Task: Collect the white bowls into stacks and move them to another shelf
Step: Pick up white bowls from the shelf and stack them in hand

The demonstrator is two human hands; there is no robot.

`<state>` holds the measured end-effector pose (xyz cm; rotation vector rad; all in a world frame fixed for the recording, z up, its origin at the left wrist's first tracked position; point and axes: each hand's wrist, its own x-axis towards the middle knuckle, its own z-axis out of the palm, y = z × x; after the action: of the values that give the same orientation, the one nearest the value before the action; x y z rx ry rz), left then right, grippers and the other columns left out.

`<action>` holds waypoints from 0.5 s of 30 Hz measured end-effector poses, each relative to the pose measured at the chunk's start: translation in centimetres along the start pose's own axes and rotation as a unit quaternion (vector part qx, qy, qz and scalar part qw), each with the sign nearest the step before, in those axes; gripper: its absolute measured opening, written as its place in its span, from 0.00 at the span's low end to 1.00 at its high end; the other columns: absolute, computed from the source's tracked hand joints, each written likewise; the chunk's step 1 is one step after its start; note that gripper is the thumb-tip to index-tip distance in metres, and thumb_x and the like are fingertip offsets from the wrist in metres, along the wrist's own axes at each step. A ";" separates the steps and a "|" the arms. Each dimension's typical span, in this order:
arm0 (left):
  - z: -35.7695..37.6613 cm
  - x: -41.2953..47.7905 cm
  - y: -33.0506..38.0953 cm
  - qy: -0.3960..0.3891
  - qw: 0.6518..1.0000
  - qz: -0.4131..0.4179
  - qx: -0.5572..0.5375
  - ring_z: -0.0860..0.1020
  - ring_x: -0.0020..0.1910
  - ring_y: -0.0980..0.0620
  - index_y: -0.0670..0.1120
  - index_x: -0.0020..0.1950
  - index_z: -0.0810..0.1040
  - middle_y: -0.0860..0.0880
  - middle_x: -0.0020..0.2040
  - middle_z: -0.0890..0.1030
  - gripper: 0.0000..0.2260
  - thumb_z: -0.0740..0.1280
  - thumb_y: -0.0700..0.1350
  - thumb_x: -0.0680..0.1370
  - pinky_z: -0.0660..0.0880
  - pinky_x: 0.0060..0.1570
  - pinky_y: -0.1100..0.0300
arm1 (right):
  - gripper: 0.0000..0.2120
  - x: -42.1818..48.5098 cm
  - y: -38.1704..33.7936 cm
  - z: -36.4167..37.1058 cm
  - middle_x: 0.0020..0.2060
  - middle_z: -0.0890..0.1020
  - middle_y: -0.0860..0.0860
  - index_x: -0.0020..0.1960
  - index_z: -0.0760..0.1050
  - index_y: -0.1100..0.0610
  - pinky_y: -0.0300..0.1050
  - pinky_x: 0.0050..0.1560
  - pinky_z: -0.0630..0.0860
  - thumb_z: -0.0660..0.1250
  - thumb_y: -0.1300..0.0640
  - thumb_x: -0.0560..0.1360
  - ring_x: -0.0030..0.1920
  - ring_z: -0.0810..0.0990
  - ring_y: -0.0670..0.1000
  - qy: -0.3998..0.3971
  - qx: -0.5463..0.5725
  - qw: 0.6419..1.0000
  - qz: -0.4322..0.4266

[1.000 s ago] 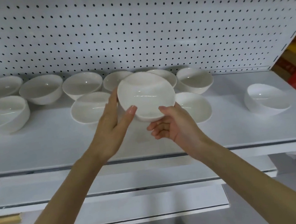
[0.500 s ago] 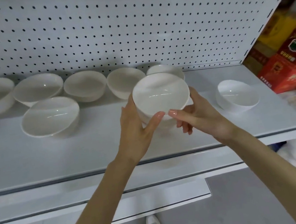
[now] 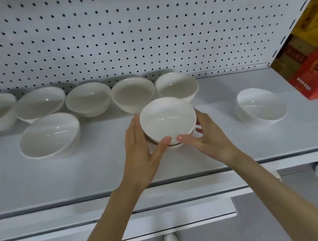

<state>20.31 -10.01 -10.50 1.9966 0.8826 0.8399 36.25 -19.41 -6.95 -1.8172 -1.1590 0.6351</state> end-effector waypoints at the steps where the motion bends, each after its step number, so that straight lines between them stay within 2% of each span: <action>1: 0.2 -0.1 0.0 -0.001 1.000 -0.006 -0.002 0.59 0.75 0.50 0.48 0.77 0.56 0.50 0.75 0.62 0.41 0.60 0.70 0.72 0.61 0.72 0.46 | 0.35 0.0 0.2 0.0 0.59 0.68 0.43 0.66 0.59 0.37 0.41 0.63 0.67 0.75 0.51 0.69 0.63 0.69 0.46 0.000 0.006 1.000 0.003; 2: 0.3 -0.2 -0.1 -0.001 1.000 -0.013 -0.002 0.58 0.75 0.51 0.48 0.78 0.55 0.50 0.76 0.61 0.41 0.60 0.69 0.72 0.59 0.74 0.48 | 0.35 0.1 0.4 0.0 0.60 0.68 0.44 0.67 0.59 0.37 0.41 0.63 0.68 0.75 0.51 0.68 0.62 0.70 0.46 0.000 0.011 1.000 0.007; 4: 0.5 -0.4 -0.1 0.004 1.000 -0.019 0.001 0.56 0.75 0.53 0.48 0.78 0.54 0.51 0.77 0.60 0.42 0.60 0.68 0.71 0.56 0.74 0.60 | 0.37 0.2 0.7 0.1 0.62 0.69 0.45 0.70 0.59 0.38 0.42 0.63 0.69 0.76 0.51 0.68 0.62 0.71 0.47 -0.005 0.024 1.000 0.009; 7: 0.6 -0.6 0.1 0.010 1.000 -0.026 -0.010 0.58 0.73 0.57 0.49 0.77 0.56 0.53 0.76 0.61 0.40 0.60 0.67 0.71 0.53 0.65 0.79 | 0.35 0.5 0.9 0.2 0.59 0.72 0.40 0.67 0.61 0.35 0.40 0.61 0.71 0.76 0.52 0.69 0.61 0.73 0.46 -0.016 0.040 0.999 -0.002; 9: 0.7 -0.7 0.1 0.012 0.999 -0.034 -0.031 0.59 0.71 0.59 0.52 0.76 0.56 0.54 0.74 0.62 0.38 0.61 0.66 0.71 0.54 0.62 0.82 | 0.32 0.6 0.9 0.3 0.55 0.72 0.32 0.60 0.62 0.31 0.32 0.56 0.72 0.76 0.53 0.68 0.58 0.74 0.41 -0.023 0.053 0.998 -0.008; 11: 0.8 -0.8 0.0 0.012 0.998 -0.036 -0.049 0.61 0.71 0.60 0.54 0.76 0.55 0.55 0.73 0.63 0.37 0.62 0.66 0.71 0.56 0.62 0.81 | 0.32 0.6 1.0 0.5 0.56 0.73 0.30 0.59 0.62 0.30 0.27 0.54 0.72 0.77 0.50 0.66 0.58 0.75 0.37 -0.029 0.070 0.997 -0.009; 13: 0.8 -0.8 0.1 0.010 0.997 -0.038 -0.065 0.63 0.70 0.61 0.56 0.75 0.55 0.57 0.73 0.64 0.37 0.63 0.65 0.71 0.58 0.61 0.80 | 0.33 0.6 1.2 0.6 0.59 0.74 0.33 0.62 0.62 0.30 0.28 0.56 0.73 0.75 0.45 0.63 0.60 0.74 0.36 -0.037 0.091 0.995 -0.004; 15: 0.8 -0.9 0.1 0.013 0.996 -0.041 -0.076 0.64 0.69 0.64 0.54 0.76 0.56 0.57 0.73 0.65 0.38 0.63 0.65 0.70 0.60 0.60 0.80 | 0.37 0.7 1.7 0.6 0.61 0.74 0.35 0.64 0.61 0.31 0.34 0.59 0.74 0.75 0.41 0.60 0.62 0.75 0.39 -0.049 0.103 0.994 -0.003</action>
<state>20.53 -11.11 -11.02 1.8100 0.8824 0.8609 36.87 -18.85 -8.66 -1.6241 -1.1181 0.8173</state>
